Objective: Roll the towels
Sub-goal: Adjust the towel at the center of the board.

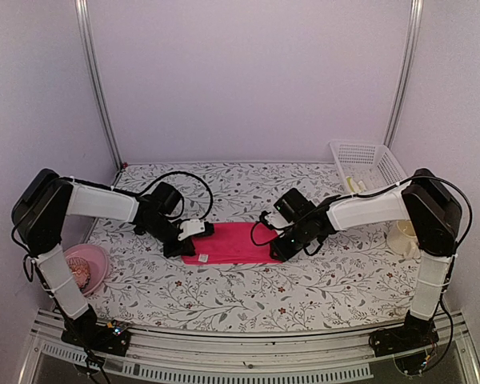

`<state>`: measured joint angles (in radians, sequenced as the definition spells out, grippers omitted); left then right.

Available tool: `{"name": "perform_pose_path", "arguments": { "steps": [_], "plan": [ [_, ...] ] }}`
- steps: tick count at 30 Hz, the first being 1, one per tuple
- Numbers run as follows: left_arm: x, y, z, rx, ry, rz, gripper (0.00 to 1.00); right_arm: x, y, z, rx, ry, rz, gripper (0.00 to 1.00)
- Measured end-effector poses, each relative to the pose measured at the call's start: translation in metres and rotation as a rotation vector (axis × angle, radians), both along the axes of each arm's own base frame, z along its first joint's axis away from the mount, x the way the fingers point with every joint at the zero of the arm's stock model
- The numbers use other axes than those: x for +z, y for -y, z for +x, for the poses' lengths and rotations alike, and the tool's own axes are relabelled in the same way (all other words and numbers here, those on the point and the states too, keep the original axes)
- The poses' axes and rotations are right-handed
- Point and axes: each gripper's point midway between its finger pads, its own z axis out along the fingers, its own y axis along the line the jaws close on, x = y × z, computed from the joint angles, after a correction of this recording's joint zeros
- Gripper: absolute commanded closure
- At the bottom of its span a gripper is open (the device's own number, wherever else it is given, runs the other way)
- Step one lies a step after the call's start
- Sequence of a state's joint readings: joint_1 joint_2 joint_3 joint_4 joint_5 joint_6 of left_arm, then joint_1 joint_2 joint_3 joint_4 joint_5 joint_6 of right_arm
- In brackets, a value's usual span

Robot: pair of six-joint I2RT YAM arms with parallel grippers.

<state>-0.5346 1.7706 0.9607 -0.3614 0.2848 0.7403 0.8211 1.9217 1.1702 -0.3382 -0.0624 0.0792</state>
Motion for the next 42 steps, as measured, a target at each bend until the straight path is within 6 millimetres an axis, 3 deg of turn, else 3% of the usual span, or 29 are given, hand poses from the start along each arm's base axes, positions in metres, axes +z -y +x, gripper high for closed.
{"name": "perform_pose_path", "arguments": {
  "steps": [6, 16, 42],
  "plan": [
    [0.003, 0.001, -0.008, -0.013, -0.033, -0.01, 0.74, -0.001, -0.001, 0.001, -0.002, 0.002, 0.004, 0.65],
    [0.004, 0.001, -0.009, -0.011, -0.036, -0.01, 0.94, -0.001, -0.001, 0.001, -0.008, 0.0, 0.008, 0.65],
    [0.014, 0.0, -0.013, -0.015, -0.065, -0.003, 0.92, -0.002, -0.005, 0.003, -0.006, 0.014, 0.032, 0.64]
  ]
}}
